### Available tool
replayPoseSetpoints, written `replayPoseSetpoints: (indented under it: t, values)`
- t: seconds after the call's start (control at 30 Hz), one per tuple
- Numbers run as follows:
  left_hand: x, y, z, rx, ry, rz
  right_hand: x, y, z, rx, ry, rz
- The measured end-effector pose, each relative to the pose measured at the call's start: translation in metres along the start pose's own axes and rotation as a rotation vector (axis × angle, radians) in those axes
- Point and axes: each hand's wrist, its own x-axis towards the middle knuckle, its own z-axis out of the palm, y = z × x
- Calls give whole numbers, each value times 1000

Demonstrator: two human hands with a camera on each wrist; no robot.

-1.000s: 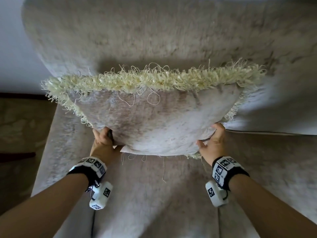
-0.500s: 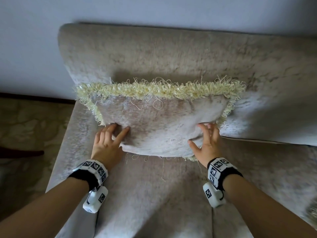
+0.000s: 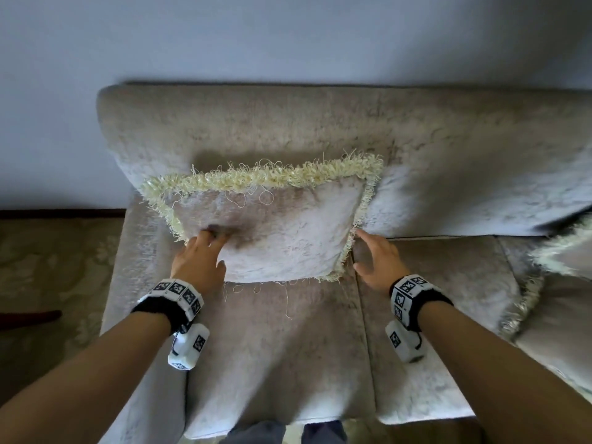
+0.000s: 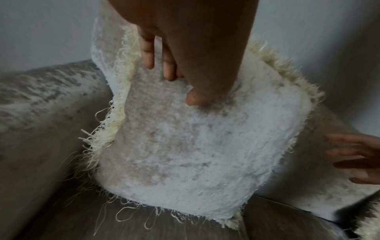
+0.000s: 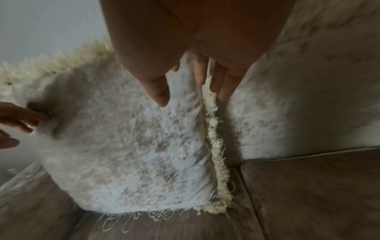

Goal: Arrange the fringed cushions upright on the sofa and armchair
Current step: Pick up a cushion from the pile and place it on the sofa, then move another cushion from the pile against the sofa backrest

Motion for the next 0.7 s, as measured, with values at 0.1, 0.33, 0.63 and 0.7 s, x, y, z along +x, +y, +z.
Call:
replayPoseSetpoints:
  t: [0.1,0.33,0.63,0.7]
  values:
    - [-11,19,-27,-47,18,45,-28,0,-30,29,59,33]
    - [-31,107,-87,-140,63,305,-109,13,-83,19,184,23]
    - [-85,296,-129,-191,80,608,-258,106,-159,69,342,139]
    - [-106,344,-126,-200,45,652,-300,137,-170,87,369,184]
